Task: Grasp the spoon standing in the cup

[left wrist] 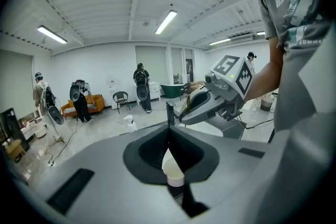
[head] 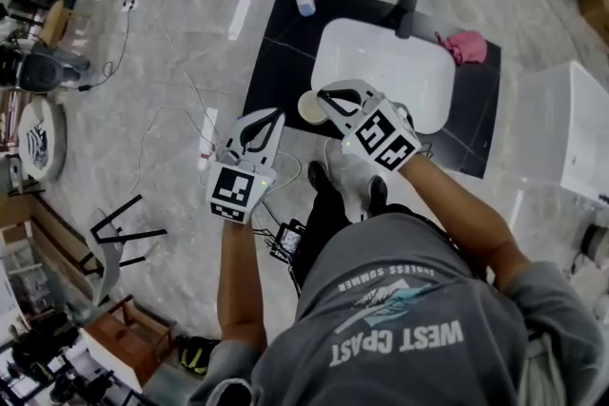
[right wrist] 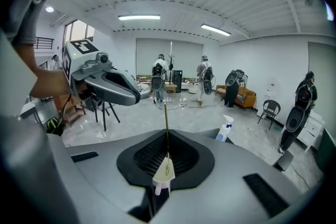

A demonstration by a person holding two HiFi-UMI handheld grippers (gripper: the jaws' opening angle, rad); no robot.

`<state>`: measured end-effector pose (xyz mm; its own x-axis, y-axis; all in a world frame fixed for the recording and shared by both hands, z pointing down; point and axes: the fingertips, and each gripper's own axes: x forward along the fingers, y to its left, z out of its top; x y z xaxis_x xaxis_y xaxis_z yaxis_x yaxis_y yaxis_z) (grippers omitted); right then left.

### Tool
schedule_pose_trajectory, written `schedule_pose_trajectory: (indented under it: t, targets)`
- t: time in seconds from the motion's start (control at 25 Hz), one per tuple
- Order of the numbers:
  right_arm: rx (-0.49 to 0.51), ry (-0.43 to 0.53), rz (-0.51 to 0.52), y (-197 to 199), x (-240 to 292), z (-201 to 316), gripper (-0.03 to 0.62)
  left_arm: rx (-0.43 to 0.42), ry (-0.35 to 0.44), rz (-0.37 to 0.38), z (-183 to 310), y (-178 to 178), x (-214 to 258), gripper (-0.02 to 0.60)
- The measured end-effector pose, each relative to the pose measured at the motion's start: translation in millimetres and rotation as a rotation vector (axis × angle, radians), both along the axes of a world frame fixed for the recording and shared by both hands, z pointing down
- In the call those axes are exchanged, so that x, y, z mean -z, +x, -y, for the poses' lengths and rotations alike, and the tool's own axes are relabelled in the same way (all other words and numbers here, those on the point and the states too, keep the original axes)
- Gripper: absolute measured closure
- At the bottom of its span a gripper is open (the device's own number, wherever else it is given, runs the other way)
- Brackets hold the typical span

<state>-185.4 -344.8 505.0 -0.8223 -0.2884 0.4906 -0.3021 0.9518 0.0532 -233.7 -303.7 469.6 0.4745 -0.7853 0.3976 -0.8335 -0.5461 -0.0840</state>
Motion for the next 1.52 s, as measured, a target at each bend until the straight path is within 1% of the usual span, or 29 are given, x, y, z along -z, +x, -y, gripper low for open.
schedule_pose_trajectory:
  t: [0.32,0.48,0.68,0.8,0.92,1.08,1.24,1.52]
  targets:
    - [0.049,0.056,0.025,10,34,-15,0.562,-0.002,0.045,0.033,-8,17,24,0.583]
    - [0.082,0.106,0.031,13,54,-22,0.562,-0.005,0.068,0.05,-12,24,37,0.583]
    - [0.116,0.197,0.036,19,82,-27,0.562,-0.012,0.106,0.08,-15,32,55,0.583]
    - [0.135,0.278,0.028,24,105,-32,0.562,-0.016,0.128,0.099,-20,38,66,0.583]
    - [0.137,0.348,0.017,32,121,-35,0.562,-0.026,0.146,0.141,-23,44,74,0.583]
    - [0.145,0.417,0.004,38,135,-42,0.562,-0.04,0.167,0.195,-29,53,82,0.583]
    - [0.148,0.449,0.003,44,144,-49,0.562,-0.047,0.185,0.231,-37,59,88,0.583]
    - [0.144,0.462,0.009,51,154,-61,0.562,-0.033,0.191,0.229,-54,60,93,0.583]
